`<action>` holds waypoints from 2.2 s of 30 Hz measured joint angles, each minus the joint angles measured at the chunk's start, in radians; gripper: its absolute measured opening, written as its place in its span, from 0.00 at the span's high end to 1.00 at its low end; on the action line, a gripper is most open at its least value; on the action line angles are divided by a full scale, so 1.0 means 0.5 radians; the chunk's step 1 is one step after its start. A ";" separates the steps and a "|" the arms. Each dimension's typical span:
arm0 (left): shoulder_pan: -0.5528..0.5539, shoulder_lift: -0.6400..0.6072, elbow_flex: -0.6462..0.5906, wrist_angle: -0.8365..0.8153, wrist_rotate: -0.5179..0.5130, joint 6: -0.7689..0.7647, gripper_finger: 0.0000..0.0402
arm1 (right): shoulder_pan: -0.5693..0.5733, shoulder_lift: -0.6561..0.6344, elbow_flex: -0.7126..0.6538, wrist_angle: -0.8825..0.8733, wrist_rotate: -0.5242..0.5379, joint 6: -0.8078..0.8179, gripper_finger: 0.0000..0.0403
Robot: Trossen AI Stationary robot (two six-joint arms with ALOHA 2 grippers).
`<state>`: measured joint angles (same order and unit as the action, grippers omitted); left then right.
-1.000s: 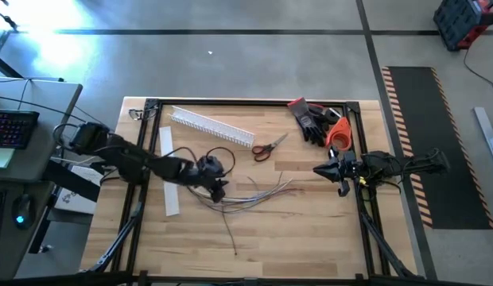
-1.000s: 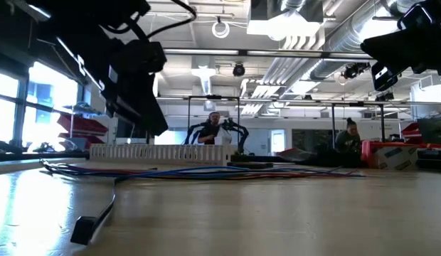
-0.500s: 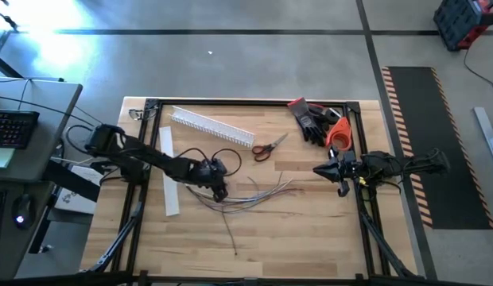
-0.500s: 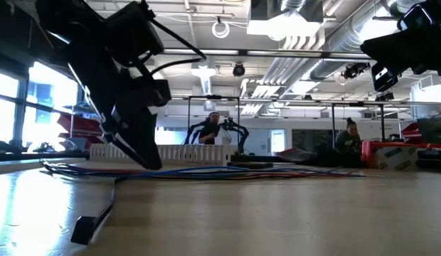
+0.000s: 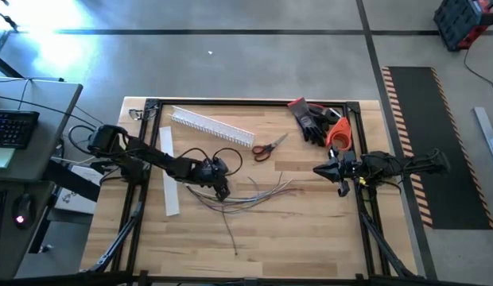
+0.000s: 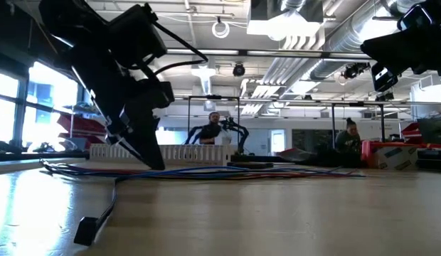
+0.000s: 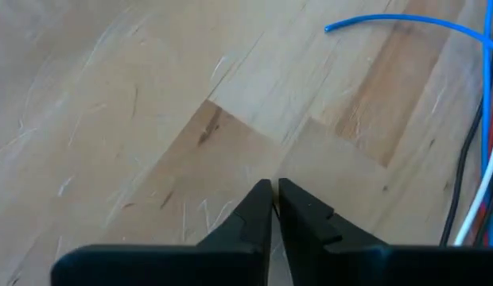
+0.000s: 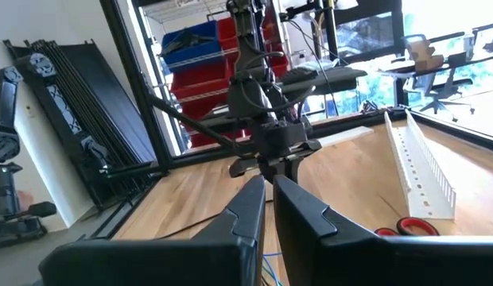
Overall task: Ziptie cables
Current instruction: Wrap the black zip tie on the cables
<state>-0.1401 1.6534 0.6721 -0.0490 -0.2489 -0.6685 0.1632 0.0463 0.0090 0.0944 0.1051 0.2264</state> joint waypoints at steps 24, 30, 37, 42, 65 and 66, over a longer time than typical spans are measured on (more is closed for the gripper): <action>-0.289 -0.271 -0.281 0.683 -0.702 0.213 1.00 | 0.000 0.000 0.000 -0.002 0.000 0.000 0.96; -0.289 -0.271 -0.378 0.840 -0.820 0.190 1.00 | 0.000 0.000 0.000 -0.007 0.000 0.058 0.96; -0.286 -0.271 -0.432 0.992 -0.896 0.091 1.00 | 0.000 0.000 0.000 -0.008 0.000 0.054 0.96; -0.288 -0.253 -0.432 0.999 -0.949 0.024 1.00 | 0.000 0.000 0.000 -0.017 0.000 0.054 0.96; -0.283 -0.250 -0.431 1.038 -1.027 -0.018 1.00 | 0.000 0.001 0.000 -0.124 0.000 0.087 0.96; -0.283 -0.250 -0.431 1.038 -1.027 -0.018 1.00 | 0.000 0.001 0.000 -0.124 0.000 0.086 0.96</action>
<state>-0.2817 1.5285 0.4568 0.4698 -0.7624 -0.6777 0.1631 0.0467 0.0090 0.0322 0.1051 0.2695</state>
